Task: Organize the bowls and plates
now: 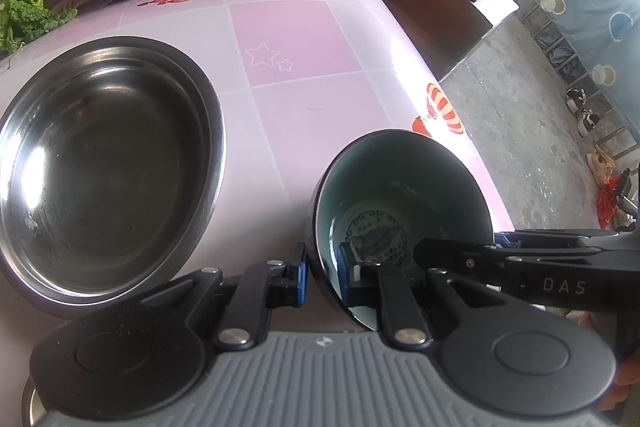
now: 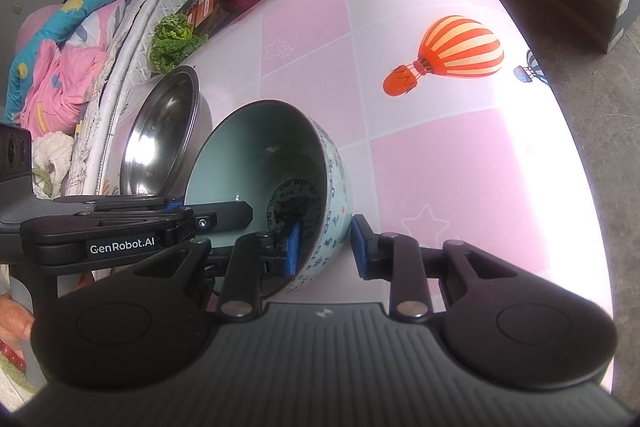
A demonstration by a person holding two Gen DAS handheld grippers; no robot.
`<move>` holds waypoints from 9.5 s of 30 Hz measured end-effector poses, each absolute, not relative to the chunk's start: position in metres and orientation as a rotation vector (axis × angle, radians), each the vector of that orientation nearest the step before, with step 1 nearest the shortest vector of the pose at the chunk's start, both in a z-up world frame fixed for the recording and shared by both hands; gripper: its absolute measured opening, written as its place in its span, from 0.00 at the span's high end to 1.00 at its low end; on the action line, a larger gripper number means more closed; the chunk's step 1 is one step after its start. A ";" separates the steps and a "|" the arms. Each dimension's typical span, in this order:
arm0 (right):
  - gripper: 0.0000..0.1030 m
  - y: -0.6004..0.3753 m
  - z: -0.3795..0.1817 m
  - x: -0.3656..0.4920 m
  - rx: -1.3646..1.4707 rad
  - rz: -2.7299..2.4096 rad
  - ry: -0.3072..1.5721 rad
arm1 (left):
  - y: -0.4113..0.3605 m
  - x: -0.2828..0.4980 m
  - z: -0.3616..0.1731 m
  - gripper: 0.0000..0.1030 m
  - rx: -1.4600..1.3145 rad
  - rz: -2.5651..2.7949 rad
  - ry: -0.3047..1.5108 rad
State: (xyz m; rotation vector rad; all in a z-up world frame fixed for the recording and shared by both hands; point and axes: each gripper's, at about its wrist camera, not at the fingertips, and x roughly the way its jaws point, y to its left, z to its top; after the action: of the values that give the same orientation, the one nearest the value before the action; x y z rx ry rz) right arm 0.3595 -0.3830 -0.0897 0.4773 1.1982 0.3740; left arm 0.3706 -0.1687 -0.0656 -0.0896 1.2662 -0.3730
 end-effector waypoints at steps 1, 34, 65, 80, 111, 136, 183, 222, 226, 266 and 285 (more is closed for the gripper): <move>0.75 -0.383 -0.089 0.360 0.478 0.373 1.198 | -0.169 0.371 -0.065 0.85 -0.090 -0.373 1.265; 0.76 -0.388 -0.079 0.358 0.478 0.354 1.182 | -0.167 0.367 -0.049 0.85 -0.102 -0.379 1.242; 0.76 -0.362 -0.019 0.342 0.429 0.385 1.110 | -0.129 0.352 0.000 0.84 -0.163 -0.362 1.147; 0.76 -0.271 0.002 0.388 0.426 0.517 1.102 | -0.029 0.365 0.027 0.81 -0.249 -0.216 1.070; 0.56 -0.285 0.033 0.322 0.478 0.471 0.836 | 0.051 0.281 0.080 0.12 -0.164 -0.115 0.860; 0.54 -0.175 -0.050 0.048 0.537 0.517 0.912 | 0.136 0.009 -0.008 0.03 -0.239 0.124 0.824; 0.71 -0.120 -0.070 0.078 0.479 0.606 1.014 | 0.131 0.017 -0.048 0.60 -0.188 0.100 0.980; 0.82 -0.118 -0.080 0.073 0.400 0.569 0.977 | 0.122 0.030 -0.057 0.49 -0.121 0.123 0.940; 0.82 -0.121 -0.079 0.072 0.397 0.562 0.969 | 0.121 0.025 -0.056 0.51 -0.127 0.104 0.946; 0.84 -0.120 -0.091 0.081 0.467 0.614 0.985 | 0.125 0.016 -0.062 0.67 -0.104 0.153 0.954; 0.83 -0.126 -0.091 0.079 0.475 0.592 0.978 | 0.117 0.013 -0.060 0.67 -0.096 0.141 0.927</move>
State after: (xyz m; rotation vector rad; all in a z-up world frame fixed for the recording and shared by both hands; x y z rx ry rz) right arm 0.0790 -0.1257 -0.0905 0.4746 0.9780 0.5915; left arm 0.0129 0.1165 -0.0597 -0.0957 0.9271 0.1412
